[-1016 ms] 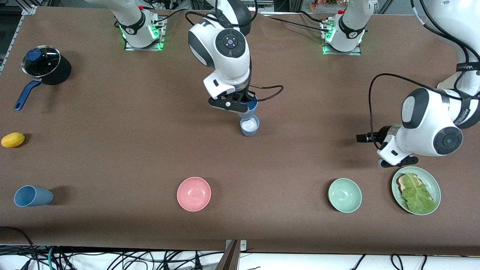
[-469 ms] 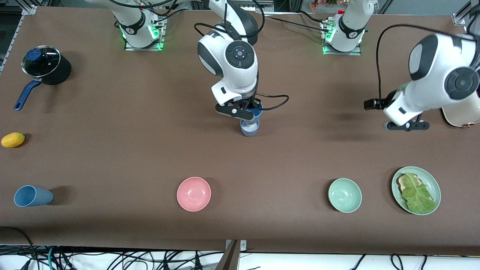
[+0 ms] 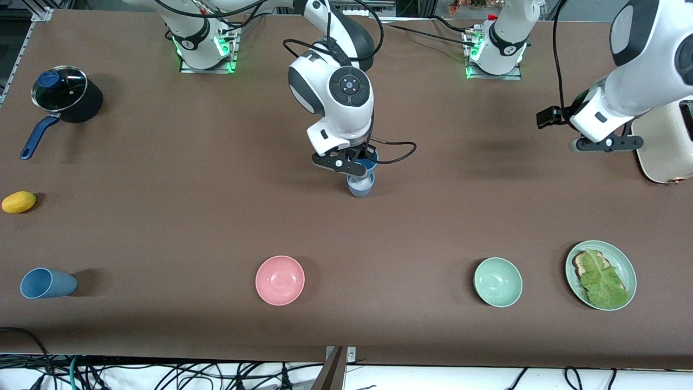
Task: Stack blue cups with both arms
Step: 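Lower the held cup into the placed cup and open the right gripper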
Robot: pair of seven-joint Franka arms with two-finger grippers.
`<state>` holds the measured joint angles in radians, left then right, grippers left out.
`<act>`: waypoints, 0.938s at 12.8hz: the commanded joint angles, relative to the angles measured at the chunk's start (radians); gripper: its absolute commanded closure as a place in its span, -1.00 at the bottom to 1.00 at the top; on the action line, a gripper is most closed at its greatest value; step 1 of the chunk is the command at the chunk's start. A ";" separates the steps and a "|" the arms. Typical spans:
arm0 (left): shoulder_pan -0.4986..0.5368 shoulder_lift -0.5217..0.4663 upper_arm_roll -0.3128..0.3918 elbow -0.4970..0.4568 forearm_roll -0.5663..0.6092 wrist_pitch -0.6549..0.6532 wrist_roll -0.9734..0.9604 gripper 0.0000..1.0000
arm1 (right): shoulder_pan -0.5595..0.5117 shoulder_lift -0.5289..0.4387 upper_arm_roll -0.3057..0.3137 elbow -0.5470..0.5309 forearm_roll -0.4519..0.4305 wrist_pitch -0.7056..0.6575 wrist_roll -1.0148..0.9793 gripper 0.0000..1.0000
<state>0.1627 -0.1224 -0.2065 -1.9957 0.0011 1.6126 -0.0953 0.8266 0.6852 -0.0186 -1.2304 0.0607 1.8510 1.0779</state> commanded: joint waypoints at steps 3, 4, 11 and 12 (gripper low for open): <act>0.014 -0.008 -0.011 0.265 -0.016 -0.245 -0.008 -1.00 | 0.006 0.022 -0.009 0.025 0.011 -0.009 0.013 0.65; 0.014 -0.006 -0.011 0.318 -0.012 -0.282 -0.004 -1.00 | 0.006 0.023 -0.011 0.029 0.011 -0.006 0.011 0.41; 0.009 0.088 -0.007 0.523 0.031 -0.284 0.083 -1.00 | -0.094 -0.033 -0.046 0.072 0.010 -0.121 -0.141 -0.44; 0.009 0.118 -0.005 0.535 0.030 -0.284 0.081 -1.00 | -0.140 -0.035 -0.044 0.074 0.011 -0.127 -0.210 -0.54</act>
<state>0.1659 -0.0919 -0.2065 -1.5498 0.0087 1.3465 -0.0443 0.7708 0.6730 -0.0735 -1.1697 0.0602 1.7673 0.9833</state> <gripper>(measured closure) 0.000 0.370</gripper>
